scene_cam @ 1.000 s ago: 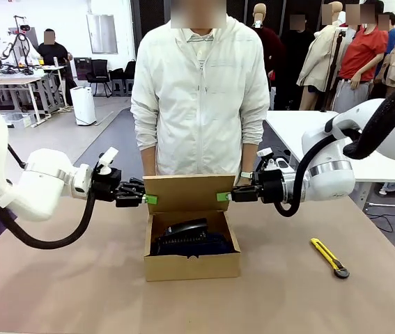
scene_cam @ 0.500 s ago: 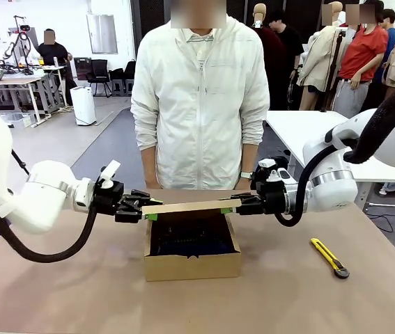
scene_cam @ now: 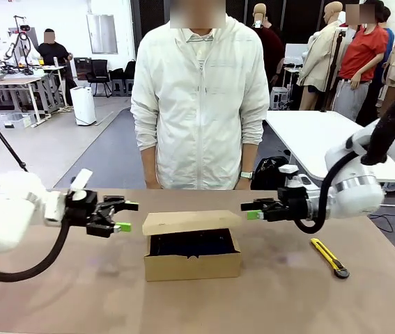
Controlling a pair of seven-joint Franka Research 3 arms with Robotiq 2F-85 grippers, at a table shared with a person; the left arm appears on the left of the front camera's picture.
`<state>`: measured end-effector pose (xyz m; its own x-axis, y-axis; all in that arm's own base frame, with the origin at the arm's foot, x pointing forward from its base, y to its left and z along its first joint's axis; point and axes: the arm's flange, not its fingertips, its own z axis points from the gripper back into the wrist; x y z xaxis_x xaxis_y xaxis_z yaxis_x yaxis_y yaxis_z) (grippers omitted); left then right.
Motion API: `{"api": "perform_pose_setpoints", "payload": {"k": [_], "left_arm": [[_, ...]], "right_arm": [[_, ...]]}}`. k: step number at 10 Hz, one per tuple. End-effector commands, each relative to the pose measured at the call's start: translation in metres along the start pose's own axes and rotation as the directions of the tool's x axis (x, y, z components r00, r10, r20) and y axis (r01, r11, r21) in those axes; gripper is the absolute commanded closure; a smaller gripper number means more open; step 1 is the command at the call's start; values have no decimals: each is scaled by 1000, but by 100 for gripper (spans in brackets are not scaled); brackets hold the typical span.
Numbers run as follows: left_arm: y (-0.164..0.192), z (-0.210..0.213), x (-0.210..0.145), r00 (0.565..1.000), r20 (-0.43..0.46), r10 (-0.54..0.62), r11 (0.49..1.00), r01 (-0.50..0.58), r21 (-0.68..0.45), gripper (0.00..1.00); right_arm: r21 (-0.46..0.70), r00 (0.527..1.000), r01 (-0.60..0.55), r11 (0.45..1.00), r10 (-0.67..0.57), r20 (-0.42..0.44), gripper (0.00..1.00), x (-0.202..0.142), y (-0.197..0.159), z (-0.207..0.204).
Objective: Pack the items into the box.
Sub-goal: Close the Mailer Box.
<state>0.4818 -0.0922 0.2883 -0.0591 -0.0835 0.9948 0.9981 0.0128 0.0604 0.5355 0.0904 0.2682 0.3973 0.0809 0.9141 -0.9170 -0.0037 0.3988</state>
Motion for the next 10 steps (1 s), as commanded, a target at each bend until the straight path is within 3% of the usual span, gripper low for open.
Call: {"api": "perform_pose_setpoints", "payload": {"k": [1, 2, 4, 7, 10], "left_arm": [[-34, 24, 5, 995, 82, -58, 991, 48, 126, 0], [-33, 26, 9, 982, 171, -78, 993, 61, 103, 0], [-13, 7, 23, 963, 240, -119, 987, 88, 136, 0], [24, -45, 40, 980, 122, -158, 986, 149, 78, 0], [36, -81, 32, 994, 13, -107, 993, 108, -44, 0]], "right_arm": [[-81, 988, 2, 997, 11, 157, 0, 0, 14, 26], [-105, 958, 28, 994, 3, 288, 0, 8, 12, 26], [-81, 948, -23, 996, 47, 316, 0, 28, 6, -6], [-13, 981, -90, 996, 91, 171, 0, 48, 9, -62], [7, 989, -144, 990, 143, 48, 0, 40, 18, -93]]}}
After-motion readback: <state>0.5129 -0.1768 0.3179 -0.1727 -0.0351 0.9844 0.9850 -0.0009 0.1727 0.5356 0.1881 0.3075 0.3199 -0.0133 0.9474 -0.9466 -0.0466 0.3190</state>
